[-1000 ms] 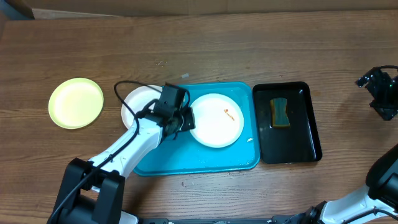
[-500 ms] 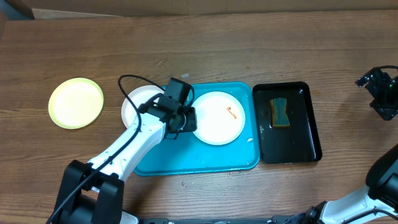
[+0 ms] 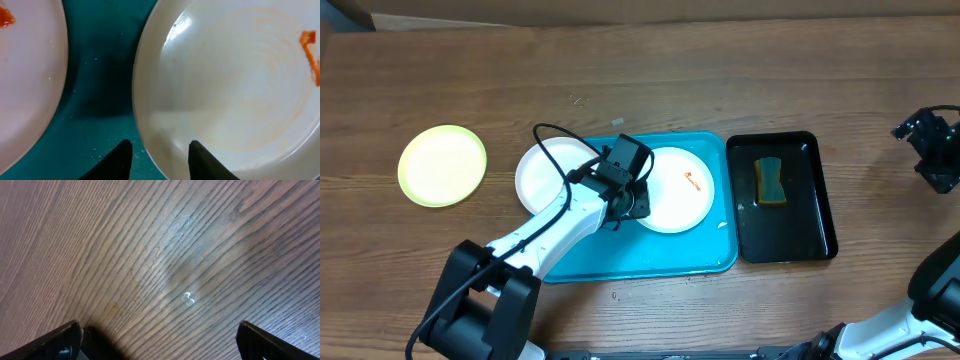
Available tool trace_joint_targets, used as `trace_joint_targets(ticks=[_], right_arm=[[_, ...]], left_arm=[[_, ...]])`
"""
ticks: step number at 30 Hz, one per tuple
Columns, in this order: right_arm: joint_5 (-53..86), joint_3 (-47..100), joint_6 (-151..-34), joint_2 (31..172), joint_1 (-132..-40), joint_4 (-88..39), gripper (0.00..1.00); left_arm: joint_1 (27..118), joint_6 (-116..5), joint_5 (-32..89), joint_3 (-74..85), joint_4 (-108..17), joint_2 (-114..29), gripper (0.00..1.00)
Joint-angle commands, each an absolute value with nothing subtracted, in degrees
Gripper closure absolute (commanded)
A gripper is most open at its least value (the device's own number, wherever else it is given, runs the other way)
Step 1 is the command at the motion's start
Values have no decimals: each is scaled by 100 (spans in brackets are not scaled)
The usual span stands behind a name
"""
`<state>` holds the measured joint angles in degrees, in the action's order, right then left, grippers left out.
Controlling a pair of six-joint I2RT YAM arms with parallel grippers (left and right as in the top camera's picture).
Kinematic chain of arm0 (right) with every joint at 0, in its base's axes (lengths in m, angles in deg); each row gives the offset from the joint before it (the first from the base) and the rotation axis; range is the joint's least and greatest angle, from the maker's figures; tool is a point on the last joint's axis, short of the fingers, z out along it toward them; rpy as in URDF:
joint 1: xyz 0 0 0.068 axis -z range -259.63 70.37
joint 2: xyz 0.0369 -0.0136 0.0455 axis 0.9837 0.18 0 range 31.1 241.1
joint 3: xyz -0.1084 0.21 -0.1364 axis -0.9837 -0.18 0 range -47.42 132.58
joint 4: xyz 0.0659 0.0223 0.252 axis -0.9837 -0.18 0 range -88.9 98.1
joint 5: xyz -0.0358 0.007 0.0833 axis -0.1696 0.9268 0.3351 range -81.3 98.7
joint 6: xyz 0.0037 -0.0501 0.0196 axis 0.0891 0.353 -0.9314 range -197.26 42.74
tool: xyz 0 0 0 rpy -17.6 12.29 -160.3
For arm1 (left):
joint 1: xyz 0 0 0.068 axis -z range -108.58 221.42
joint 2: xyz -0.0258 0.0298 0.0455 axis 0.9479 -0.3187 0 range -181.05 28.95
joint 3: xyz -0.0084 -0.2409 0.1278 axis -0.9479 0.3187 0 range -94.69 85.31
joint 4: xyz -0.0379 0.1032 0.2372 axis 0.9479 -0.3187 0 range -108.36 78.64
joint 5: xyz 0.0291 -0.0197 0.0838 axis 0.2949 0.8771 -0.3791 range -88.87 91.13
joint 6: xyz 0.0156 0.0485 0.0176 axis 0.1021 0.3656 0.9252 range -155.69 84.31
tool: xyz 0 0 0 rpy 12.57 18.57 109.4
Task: Clean dirty plates on tray and stack at the side
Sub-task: 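Grip the white plate rim with the left gripper and pull it left, then lower the right gripper onto the sponge in the black tray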
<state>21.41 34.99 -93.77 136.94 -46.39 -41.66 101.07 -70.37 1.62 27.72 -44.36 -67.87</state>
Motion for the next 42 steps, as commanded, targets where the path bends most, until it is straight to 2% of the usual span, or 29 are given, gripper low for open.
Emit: trace_joint_targets(ticks=[1,12,16,21,27,29,33,36,39,42], right_arm=[[2167,3606,-9403,13659,-4648,-4149,0],[2167,3606,-9401,13659,-4650,-4149,0],[2167,3606,-9401,13659,-4650,-4149,0],[2167,3606,-9401,13659,-4650,-4149,0],[2173,3606,-9408,13659,-4650,-3941,0],[2464,3606,-9410,13659,-4650,-3722,0],[4022,3611,-9484,13655,-4646,-3948,0],[5260,3665,-9110,13646,-4692,-3967,0],[5024,3744,-8691,13526,-5035,-4466,0],[4132,3746,-8616,13357,-5568,-4929,4]], left_arm=[[10146,-7177,-78,2696,-4407,-6960,63],[10146,-7253,-102,2696,-4383,-7117,62],[10146,-7255,-102,2696,-4368,-7117,67],[10146,-7255,-100,2696,-4344,-7117,80],[10146,-7210,-98,2698,-4350,-7117,80],[10146,-7212,-100,2698,-4346,-7117,80],[10146,-7212,-98,2698,-4298,-7117,80],[10146,-7212,-98,2698,-4278,-7117,80],[10146,-7212,-98,2698,-4276,-7117,79],[10146,-7212,-98,2698,-4261,-7117,78]])
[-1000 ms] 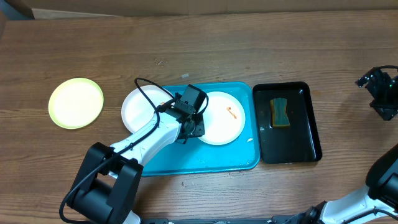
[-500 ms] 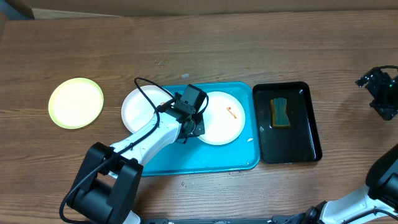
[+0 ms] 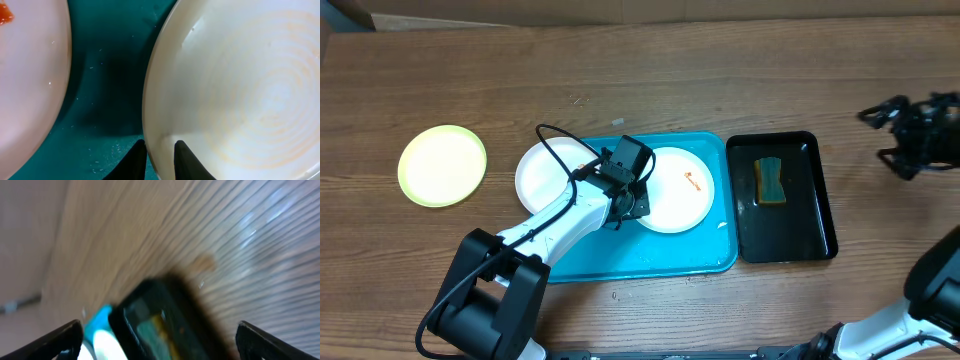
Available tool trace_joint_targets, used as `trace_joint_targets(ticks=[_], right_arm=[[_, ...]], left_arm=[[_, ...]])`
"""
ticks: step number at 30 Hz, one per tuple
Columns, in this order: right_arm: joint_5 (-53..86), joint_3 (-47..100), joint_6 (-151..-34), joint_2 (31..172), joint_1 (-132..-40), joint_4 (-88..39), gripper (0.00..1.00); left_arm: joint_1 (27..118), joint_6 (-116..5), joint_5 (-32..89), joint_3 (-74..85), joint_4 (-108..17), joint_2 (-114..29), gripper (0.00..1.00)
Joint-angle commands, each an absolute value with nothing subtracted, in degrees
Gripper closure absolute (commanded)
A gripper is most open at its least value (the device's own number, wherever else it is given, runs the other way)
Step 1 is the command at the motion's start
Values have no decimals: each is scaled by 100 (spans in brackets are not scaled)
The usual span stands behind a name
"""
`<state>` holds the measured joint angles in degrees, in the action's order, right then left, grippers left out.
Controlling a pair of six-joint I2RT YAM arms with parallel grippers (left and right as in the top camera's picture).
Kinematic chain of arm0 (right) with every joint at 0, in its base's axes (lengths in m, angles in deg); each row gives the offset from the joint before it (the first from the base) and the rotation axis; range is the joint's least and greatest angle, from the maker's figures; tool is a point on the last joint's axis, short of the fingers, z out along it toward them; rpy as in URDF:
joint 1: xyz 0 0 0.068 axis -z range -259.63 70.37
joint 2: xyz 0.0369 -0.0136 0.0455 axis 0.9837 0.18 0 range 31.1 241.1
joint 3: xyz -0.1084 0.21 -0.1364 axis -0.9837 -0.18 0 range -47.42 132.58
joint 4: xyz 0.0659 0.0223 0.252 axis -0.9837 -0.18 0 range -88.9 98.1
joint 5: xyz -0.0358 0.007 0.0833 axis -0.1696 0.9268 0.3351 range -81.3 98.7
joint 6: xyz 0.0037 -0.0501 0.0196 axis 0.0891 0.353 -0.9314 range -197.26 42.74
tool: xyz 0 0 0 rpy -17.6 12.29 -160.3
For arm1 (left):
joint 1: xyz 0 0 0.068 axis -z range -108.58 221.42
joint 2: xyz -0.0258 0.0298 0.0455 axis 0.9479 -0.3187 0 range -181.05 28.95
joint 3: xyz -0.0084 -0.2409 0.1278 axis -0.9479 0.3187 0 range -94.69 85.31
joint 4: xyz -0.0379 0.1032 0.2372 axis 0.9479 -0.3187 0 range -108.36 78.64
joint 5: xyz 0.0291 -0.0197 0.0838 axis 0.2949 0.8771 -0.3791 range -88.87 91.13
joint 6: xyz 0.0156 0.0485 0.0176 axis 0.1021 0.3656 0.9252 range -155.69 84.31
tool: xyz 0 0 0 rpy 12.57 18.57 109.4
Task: Clean dirty plates on tray and stack at the side
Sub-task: 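Lower the right gripper onto the sponge in the black tray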
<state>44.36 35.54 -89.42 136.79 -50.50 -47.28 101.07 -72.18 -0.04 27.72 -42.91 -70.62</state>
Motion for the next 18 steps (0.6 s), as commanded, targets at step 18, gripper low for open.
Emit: trace_joint_targets(ticks=[18], right_arm=[[475,2983,-8971,13290,-8537,-5572,24]], left_arm=[[10146,-7212,-96,2698,-4283,-7117,77]])
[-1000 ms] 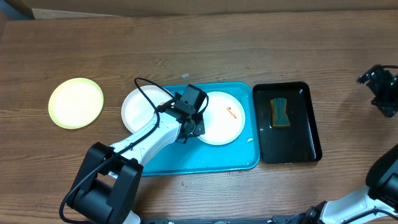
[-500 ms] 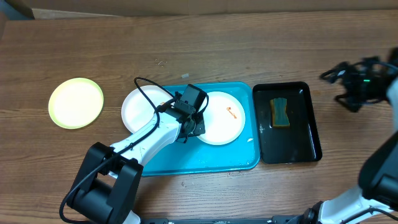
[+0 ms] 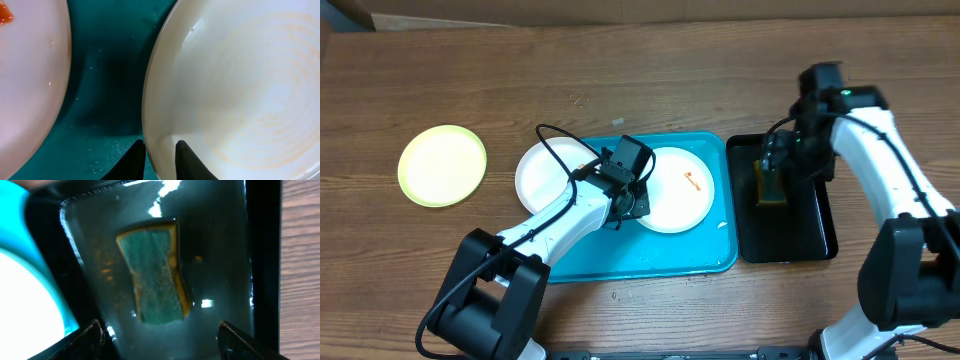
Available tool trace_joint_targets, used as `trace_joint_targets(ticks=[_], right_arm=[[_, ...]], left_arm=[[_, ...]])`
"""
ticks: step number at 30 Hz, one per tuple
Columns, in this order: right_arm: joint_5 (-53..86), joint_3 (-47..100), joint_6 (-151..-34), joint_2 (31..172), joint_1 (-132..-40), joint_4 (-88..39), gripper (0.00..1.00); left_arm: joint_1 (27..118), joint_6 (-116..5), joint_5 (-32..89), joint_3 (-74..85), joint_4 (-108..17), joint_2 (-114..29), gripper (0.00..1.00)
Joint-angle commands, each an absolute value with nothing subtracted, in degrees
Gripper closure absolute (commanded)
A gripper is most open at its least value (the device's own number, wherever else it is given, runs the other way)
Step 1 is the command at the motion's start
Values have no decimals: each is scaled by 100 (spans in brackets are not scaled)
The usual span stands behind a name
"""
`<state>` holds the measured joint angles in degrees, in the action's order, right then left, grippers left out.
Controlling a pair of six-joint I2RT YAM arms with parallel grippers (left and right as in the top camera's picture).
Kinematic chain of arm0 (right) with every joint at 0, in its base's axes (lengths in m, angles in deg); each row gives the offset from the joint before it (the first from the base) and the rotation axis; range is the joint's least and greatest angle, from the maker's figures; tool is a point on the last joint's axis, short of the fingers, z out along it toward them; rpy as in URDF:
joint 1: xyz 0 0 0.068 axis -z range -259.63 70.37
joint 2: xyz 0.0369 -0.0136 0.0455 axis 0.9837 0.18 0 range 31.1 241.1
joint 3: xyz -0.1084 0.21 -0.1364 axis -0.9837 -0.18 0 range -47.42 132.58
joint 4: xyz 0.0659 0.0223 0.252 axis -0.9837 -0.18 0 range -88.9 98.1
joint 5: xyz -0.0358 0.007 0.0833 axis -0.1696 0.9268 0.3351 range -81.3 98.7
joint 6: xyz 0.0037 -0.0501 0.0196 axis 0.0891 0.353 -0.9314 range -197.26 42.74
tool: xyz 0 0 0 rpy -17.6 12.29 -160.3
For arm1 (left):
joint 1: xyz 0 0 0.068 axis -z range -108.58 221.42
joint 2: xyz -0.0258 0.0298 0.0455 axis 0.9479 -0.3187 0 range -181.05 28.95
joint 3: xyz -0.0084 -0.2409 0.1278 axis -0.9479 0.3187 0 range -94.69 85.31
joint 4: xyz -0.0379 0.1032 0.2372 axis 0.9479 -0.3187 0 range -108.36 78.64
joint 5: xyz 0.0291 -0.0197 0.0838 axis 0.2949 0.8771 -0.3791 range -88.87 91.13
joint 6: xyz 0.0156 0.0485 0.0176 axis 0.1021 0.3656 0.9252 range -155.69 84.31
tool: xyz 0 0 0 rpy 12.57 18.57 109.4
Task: Clean dirty plates on tray and stack at the side
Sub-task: 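Lower the right gripper onto the sponge in the black tray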
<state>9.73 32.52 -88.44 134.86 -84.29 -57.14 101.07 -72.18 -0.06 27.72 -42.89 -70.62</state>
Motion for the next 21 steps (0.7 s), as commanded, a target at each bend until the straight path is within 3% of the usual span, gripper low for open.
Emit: trace_joint_targets(ticks=[1,9,10,11,13,14,17,18,19,20,21], right_arm=[[493,2828,-8968,13290,-8606,-5373,25],[490,1582,-8968,13292,-8766,-4079,26],[490,1508,-8968,13292,-8766,-4048,32],[490,1423,-8968,13292,-8766,-4039,47],[495,1377,-8968,13290,-8766,-4105,90],[495,1381,-8968,13290,-8766,-4175,96],[495,1508,-8966,13287,-8766,-4450,96],[495,1602,-8968,13287,-8766,-4573,82],[495,1722,-8966,13287,-8766,-4704,50],[493,1866,-8966,13287,-8766,-4831,33],[490,1984,-8964,13287,-8766,-4898,30]], left_arm=[[10146,-7212,-96,2698,-4283,-7117,76],[10146,-7205,-96,2698,-4287,-7117,76],[10146,-7186,-96,2698,-4287,-7117,76],[10146,-7186,-96,2698,-4289,-7117,76],[10146,-7188,-96,2698,-4285,-7117,76],[10146,-7190,-93,2698,-4280,-7117,76],[10146,-7190,-80,2698,-4267,-7117,76],[10146,-7190,-80,2698,-4267,-7117,76],[10146,-7190,-80,2698,-4267,-7117,76],[10146,-7190,-80,2698,-4267,-7117,76],[10146,-7188,-80,2698,-4267,-7117,76]])
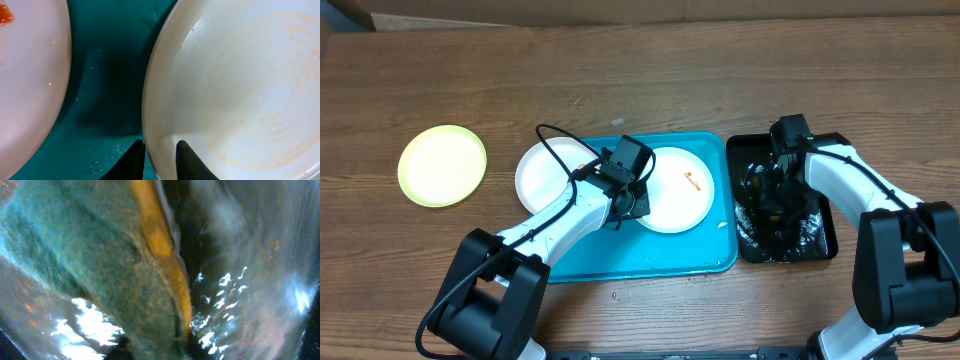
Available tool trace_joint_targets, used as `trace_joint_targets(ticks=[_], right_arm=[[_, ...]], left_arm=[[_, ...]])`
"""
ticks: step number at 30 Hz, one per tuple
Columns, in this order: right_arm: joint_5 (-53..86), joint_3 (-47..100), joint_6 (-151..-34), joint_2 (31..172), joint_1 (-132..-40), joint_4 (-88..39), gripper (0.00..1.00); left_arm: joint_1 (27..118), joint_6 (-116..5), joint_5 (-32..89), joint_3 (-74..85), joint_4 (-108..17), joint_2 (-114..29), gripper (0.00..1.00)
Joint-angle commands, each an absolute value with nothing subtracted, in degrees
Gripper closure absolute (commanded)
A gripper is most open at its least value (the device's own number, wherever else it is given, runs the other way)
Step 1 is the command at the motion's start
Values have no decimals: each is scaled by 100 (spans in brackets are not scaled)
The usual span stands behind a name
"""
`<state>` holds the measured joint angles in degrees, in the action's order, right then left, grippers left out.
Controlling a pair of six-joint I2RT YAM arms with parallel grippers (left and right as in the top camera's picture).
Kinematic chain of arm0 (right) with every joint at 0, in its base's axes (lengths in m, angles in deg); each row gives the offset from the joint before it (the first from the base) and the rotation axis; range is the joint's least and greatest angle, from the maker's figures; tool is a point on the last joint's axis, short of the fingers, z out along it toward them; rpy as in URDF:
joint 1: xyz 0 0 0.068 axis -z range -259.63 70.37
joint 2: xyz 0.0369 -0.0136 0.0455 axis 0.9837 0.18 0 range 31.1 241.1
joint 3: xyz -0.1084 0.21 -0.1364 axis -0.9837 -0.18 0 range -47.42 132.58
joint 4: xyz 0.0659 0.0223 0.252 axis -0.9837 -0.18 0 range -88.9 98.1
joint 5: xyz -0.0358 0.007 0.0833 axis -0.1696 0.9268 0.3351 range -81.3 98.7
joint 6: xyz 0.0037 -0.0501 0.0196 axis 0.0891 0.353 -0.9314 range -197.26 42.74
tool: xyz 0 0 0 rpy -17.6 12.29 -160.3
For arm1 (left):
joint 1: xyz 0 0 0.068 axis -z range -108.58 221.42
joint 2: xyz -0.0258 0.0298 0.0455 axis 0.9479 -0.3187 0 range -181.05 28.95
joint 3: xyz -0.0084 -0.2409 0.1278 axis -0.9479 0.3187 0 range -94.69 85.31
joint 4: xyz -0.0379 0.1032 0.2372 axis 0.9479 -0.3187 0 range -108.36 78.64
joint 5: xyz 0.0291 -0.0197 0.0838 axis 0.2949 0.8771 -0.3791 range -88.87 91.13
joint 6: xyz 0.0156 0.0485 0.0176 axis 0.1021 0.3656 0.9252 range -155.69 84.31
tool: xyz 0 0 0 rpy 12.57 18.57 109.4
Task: Clean dirty plates on tray and stack at the side
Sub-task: 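Lower the right gripper onto the sponge in the black tray, then close the right gripper on the sponge's narrow end and lift it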
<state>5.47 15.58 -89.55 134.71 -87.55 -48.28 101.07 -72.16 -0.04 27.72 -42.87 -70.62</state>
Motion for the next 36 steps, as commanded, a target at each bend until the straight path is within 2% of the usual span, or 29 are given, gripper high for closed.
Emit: trace_joint_targets(ticks=[1,5,7,15,19,20,22,23,24,25,26,27,33,36], right_arm=[[490,2076,-8953,13287,-8766,-4931,27],[488,2310,-8922,13287,-8766,-4706,14],[488,2303,-8922,13298,-8766,-4566,12],[486,1855,-8922,13307,-8766,-4004,14],[431,1536,-8922,13311,-8766,-3519,20],[359,1495,-8925,13311,-8766,-3425,30],[318,1477,-8925,13311,-8759,-3244,83],[320,1479,-8925,13311,-8759,-3165,96],[320,1484,-8925,13311,-8759,-3091,96],[320,1495,-8927,13309,-8759,-3049,77],[320,1512,-8925,13309,-8759,-3045,35],[320,1541,-8925,13309,-8759,-3073,17],[318,1632,-8925,13309,-8759,-3447,17],[316,1632,-8925,13309,-8759,-3519,25]], left_arm=[[10146,-7188,-80,2698,-4272,-7117,76],[10146,-7188,-80,2698,-4280,-7117,76],[10146,-7188,-80,2698,-4280,-7117,76],[10146,-7188,-80,2698,-4280,-7117,76],[10146,-7188,-80,2698,-4283,-7117,75],[10146,-7188,-80,2698,-4283,-7117,75],[10146,-7188,-83,2698,-4283,-7117,75],[10146,-7188,-83,2698,-4283,-7117,75],[10146,-7188,-83,2698,-4283,-7117,75],[10146,-7188,-83,2698,-4283,-7117,75],[10146,-7188,-80,2698,-4283,-7117,76],[10146,-7188,-80,2698,-4283,-7117,75],[10146,-7188,-87,2698,-4280,-7117,69],[10144,-7190,-176,2698,-4269,-7117,69]])
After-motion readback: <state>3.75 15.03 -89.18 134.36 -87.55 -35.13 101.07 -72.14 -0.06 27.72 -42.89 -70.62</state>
